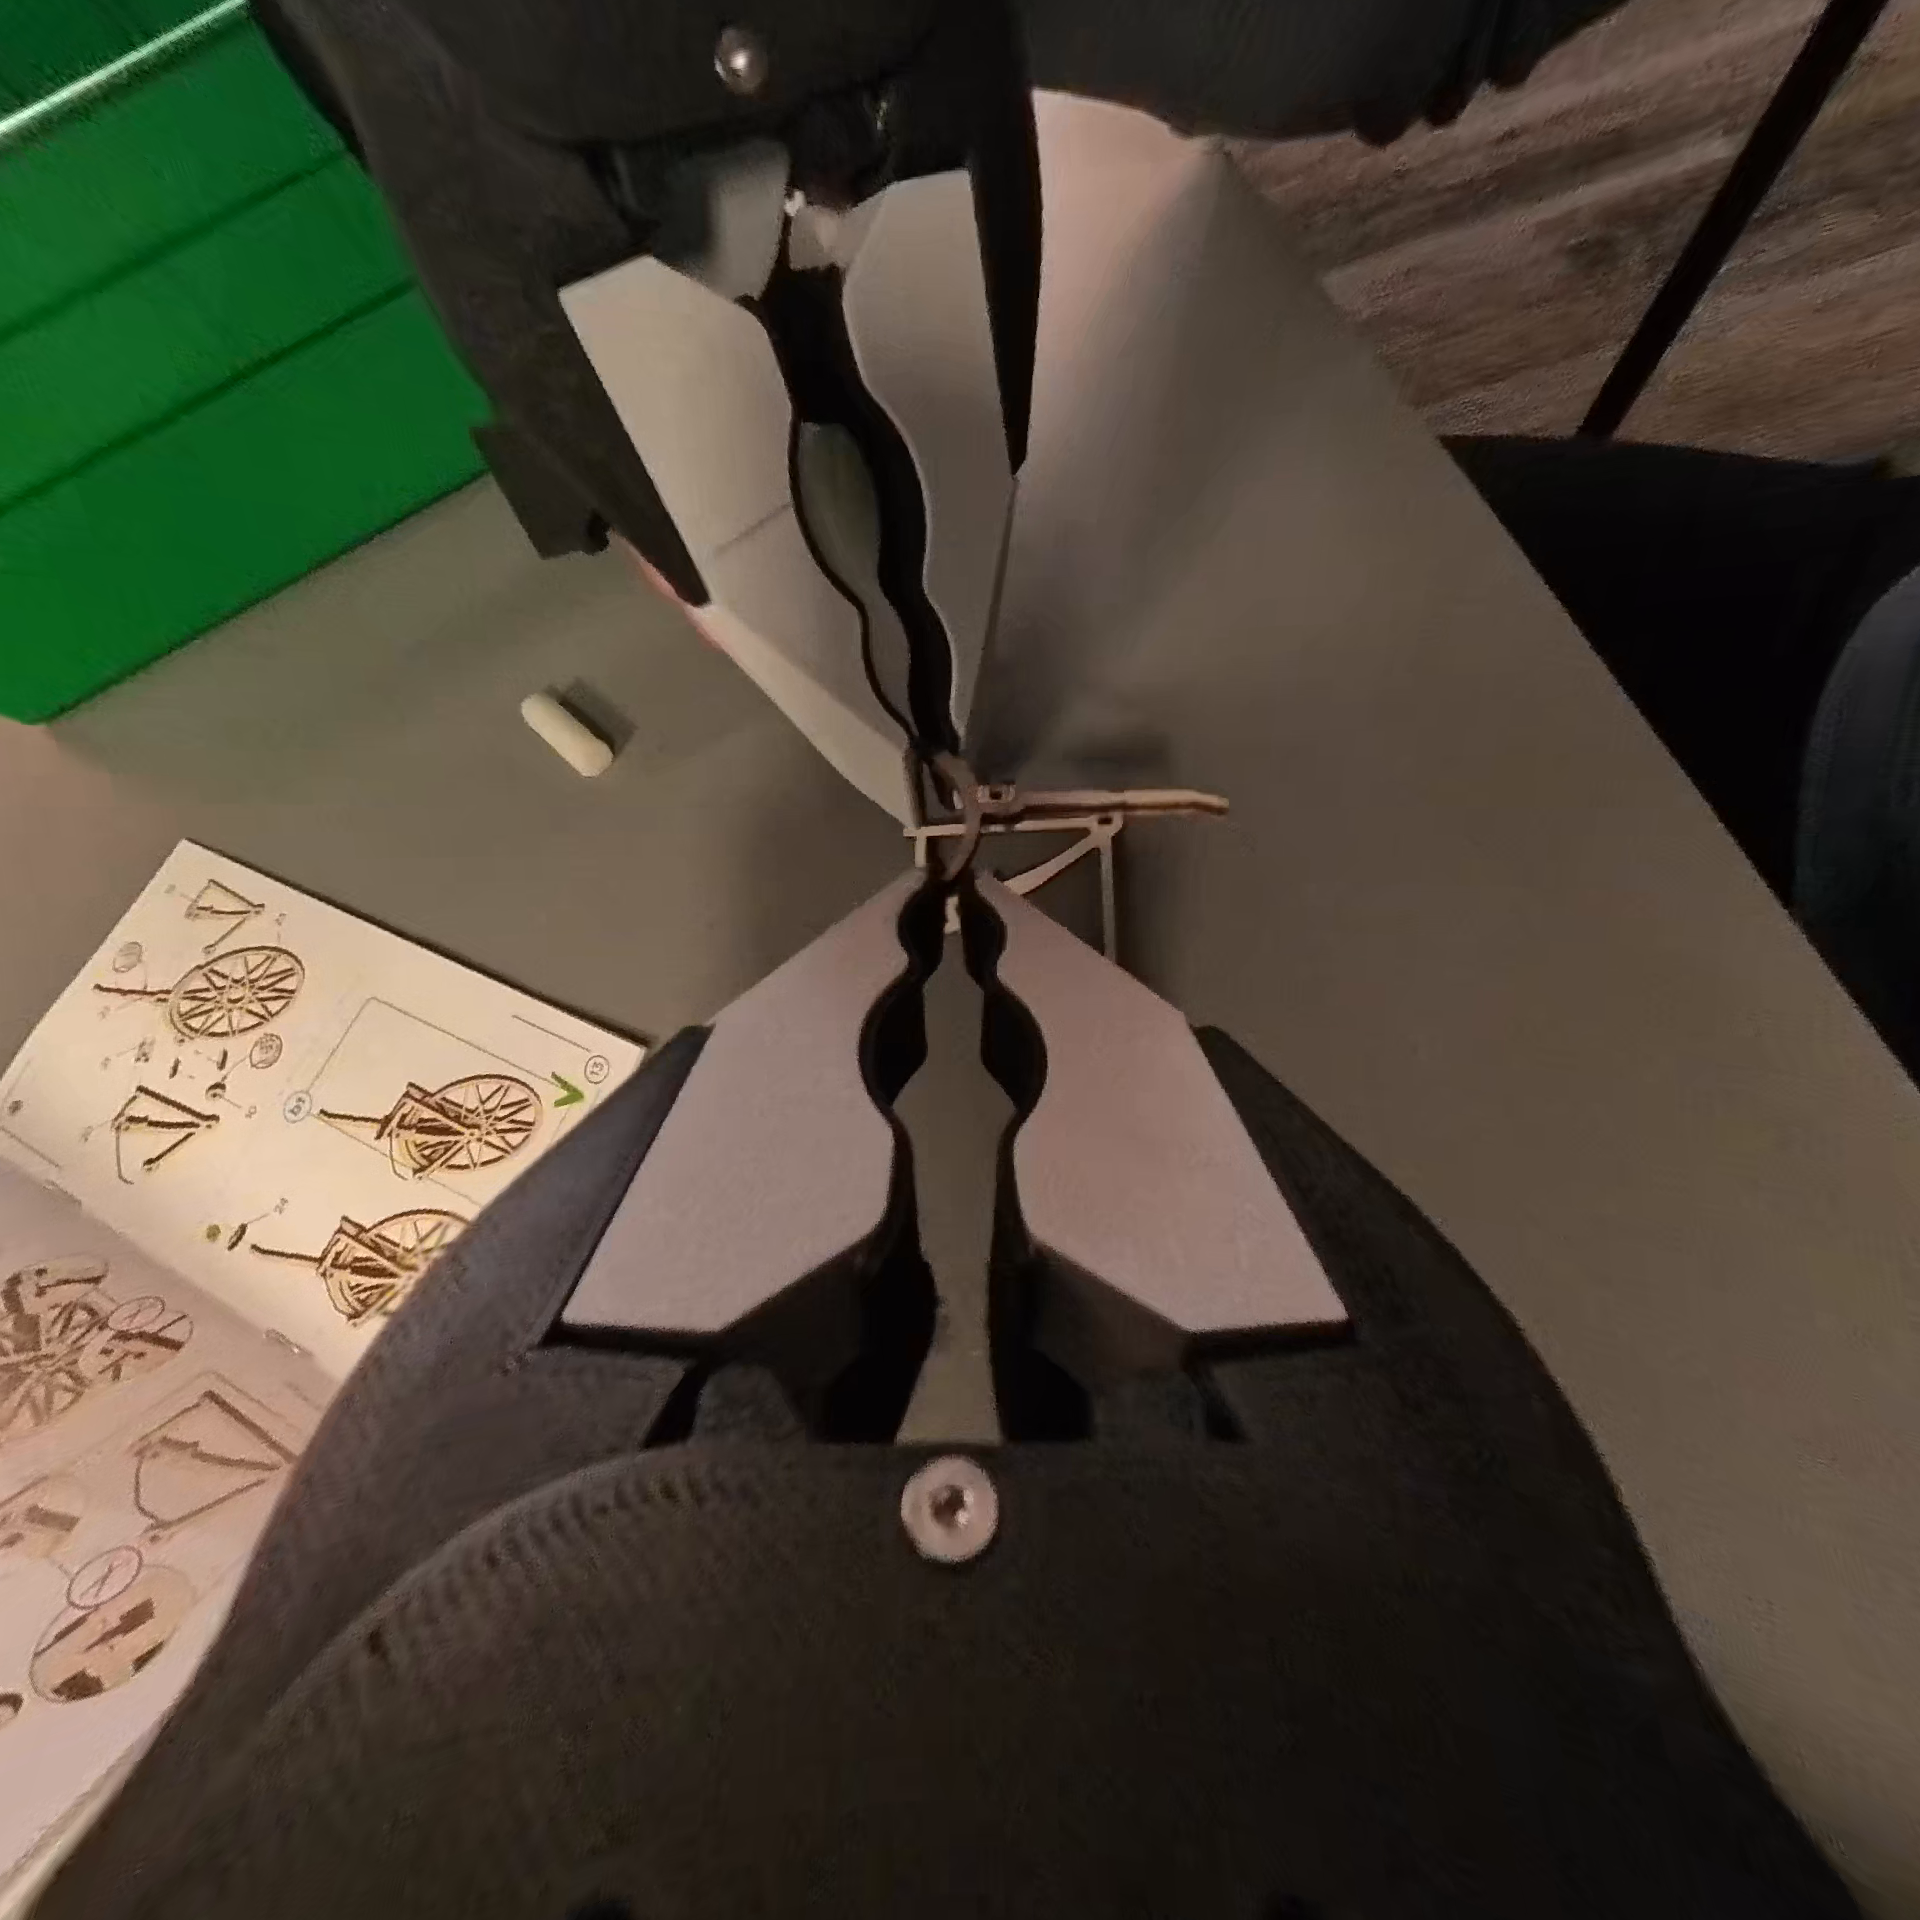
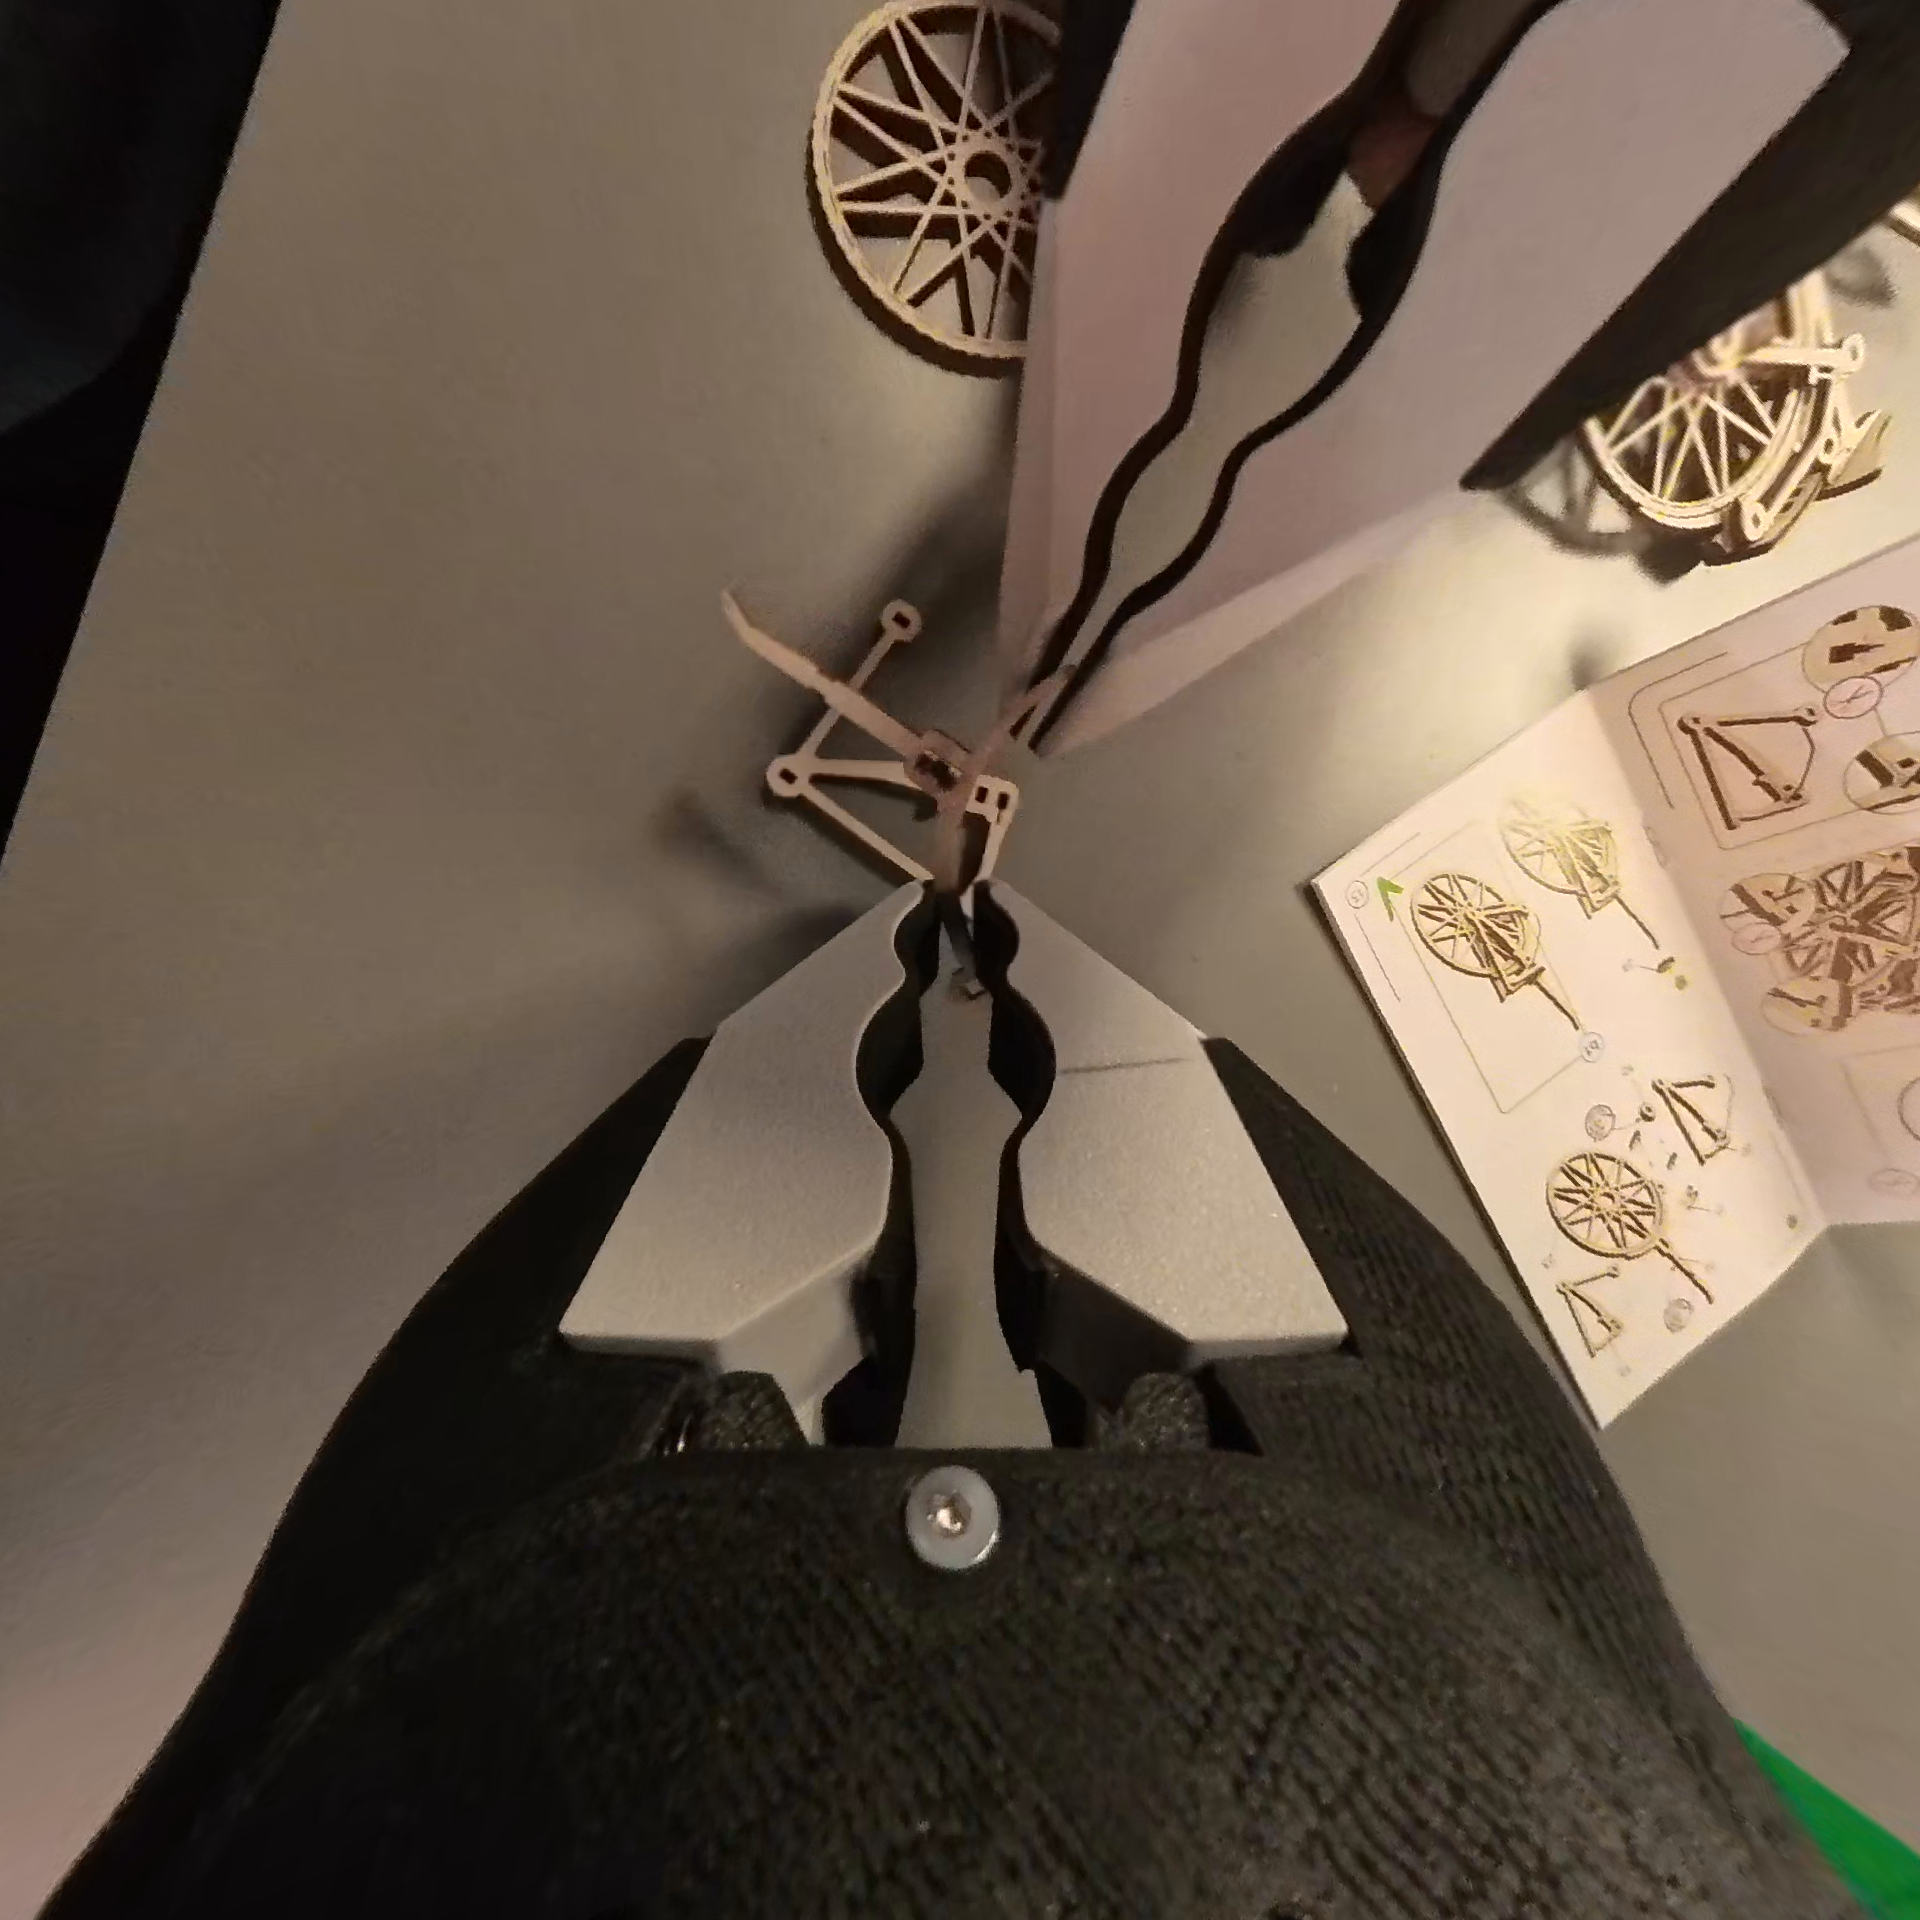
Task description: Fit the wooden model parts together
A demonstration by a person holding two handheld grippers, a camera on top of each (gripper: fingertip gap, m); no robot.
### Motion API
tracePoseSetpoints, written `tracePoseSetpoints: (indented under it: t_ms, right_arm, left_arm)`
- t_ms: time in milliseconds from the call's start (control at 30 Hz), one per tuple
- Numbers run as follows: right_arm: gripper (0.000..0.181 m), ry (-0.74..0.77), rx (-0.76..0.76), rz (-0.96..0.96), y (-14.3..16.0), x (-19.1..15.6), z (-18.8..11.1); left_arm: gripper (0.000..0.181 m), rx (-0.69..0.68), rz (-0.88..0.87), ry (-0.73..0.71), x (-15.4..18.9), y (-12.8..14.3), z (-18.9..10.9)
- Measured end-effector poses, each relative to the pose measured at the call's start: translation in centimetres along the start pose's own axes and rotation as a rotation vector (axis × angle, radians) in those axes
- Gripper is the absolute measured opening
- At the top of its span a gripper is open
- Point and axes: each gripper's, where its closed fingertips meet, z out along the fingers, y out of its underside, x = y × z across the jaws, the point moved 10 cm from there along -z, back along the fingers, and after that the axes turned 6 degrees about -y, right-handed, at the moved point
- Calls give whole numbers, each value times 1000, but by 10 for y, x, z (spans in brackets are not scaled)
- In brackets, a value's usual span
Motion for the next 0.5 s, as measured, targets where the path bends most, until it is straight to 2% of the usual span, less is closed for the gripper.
tracePoseSetpoints:
  t_ms: [167, 233, 333, 433, 500]
  right_arm:
    - [0, 80, 80, 37, 5, 2, -5]
    - [0, 184, 96, 89, 6, 3, -9]
    - [0, 421, 135, 233, 10, 6, -15]
    - [2, 493, 308, 396, 7, 3, -18]
    - [0, 457, 427, 495, 4, 0, -18]
  left_arm:
    - [5, 32, -80, -92, -8, 6, -3]
    - [24, 57, -133, -162, -14, 6, -10]
    - [43, 131, -277, -236, -24, 8, -27]
    - [51, 251, -406, -265, -27, 7, -40]
    - [50, 290, -319, -329, -23, 2, -45]
